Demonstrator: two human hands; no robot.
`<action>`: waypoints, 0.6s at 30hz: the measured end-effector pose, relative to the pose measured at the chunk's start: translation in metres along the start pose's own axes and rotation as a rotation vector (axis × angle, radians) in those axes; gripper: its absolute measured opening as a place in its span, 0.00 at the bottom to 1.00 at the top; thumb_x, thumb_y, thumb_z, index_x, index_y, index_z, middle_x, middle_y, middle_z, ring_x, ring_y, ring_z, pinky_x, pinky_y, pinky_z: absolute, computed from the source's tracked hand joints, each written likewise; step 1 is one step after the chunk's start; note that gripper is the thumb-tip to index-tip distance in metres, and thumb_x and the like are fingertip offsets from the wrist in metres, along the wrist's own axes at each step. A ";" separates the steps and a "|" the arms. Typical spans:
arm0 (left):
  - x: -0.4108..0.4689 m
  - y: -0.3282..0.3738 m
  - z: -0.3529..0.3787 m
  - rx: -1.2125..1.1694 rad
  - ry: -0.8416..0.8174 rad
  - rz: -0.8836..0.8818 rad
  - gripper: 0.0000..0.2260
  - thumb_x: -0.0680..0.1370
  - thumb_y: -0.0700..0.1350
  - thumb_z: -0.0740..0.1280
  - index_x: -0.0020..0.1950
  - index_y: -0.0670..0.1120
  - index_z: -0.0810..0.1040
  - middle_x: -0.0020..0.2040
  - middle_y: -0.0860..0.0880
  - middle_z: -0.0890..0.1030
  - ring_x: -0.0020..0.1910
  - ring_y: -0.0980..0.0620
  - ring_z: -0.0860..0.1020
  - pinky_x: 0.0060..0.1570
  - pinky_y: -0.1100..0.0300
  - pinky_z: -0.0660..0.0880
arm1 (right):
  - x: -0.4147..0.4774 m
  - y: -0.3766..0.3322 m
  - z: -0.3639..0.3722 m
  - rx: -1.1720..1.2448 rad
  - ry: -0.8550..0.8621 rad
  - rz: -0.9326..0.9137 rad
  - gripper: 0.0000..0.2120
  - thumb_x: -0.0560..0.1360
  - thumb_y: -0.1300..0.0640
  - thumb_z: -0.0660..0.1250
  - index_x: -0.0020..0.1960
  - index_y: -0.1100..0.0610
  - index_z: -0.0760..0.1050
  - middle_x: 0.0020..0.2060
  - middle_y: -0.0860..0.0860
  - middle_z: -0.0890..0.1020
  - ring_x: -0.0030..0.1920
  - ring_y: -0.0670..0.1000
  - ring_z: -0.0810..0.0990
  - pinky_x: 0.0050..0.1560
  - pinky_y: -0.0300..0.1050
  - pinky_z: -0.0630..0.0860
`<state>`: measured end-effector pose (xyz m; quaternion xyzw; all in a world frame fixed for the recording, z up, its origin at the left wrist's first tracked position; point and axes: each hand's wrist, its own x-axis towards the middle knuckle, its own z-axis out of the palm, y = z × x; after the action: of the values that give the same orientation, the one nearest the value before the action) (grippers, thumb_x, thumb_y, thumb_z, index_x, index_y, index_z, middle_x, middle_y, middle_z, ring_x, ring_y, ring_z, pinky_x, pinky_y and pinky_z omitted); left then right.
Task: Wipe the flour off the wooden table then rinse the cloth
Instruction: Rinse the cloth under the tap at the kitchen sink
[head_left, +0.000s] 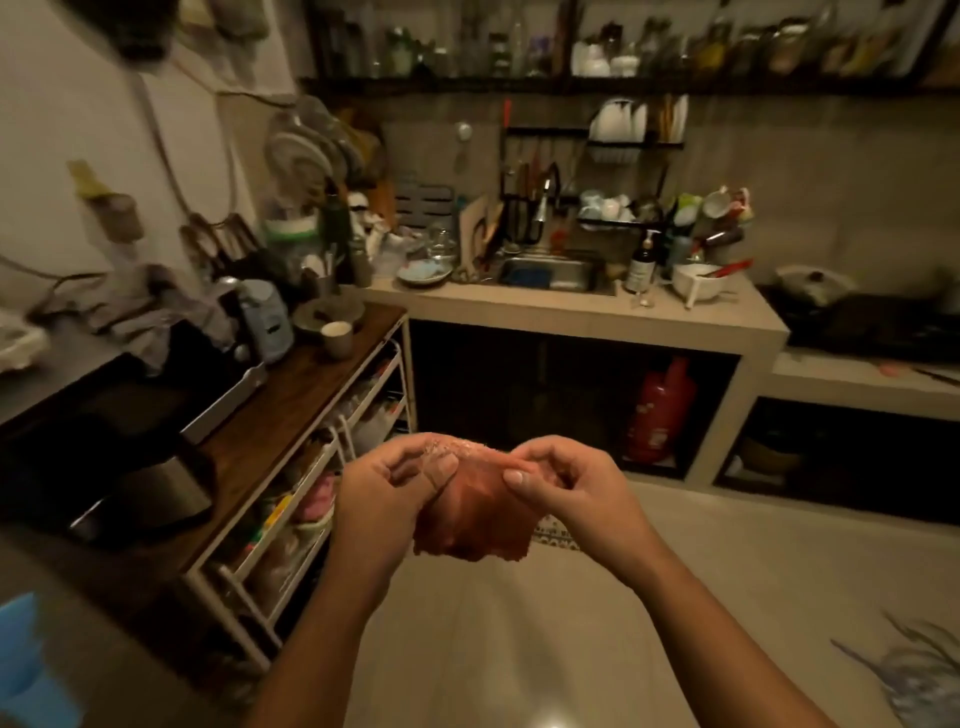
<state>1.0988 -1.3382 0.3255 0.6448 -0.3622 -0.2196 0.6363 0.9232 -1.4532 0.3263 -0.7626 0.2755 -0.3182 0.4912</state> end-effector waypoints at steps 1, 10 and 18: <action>0.020 -0.002 0.007 0.016 -0.030 0.010 0.05 0.75 0.44 0.73 0.50 0.52 0.84 0.46 0.49 0.86 0.48 0.46 0.84 0.49 0.42 0.81 | 0.013 0.008 -0.004 -0.013 0.034 0.006 0.03 0.75 0.53 0.74 0.49 0.47 0.83 0.45 0.47 0.84 0.46 0.48 0.83 0.46 0.46 0.81; 0.176 -0.032 0.092 0.072 -0.169 0.003 0.06 0.77 0.43 0.71 0.47 0.54 0.84 0.44 0.53 0.86 0.46 0.57 0.84 0.47 0.47 0.83 | 0.153 0.091 -0.063 -0.075 0.140 0.048 0.04 0.75 0.53 0.73 0.49 0.46 0.82 0.45 0.41 0.84 0.49 0.44 0.82 0.45 0.39 0.80; 0.331 -0.041 0.136 0.031 -0.206 0.042 0.12 0.74 0.36 0.73 0.50 0.52 0.86 0.48 0.49 0.86 0.50 0.50 0.84 0.51 0.43 0.81 | 0.303 0.128 -0.109 0.082 0.139 0.049 0.06 0.73 0.57 0.75 0.47 0.46 0.84 0.44 0.45 0.85 0.47 0.45 0.83 0.44 0.39 0.79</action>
<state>1.2179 -1.6781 0.3316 0.6207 -0.4424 -0.2660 0.5901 1.0229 -1.7846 0.3072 -0.7110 0.3139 -0.3693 0.5095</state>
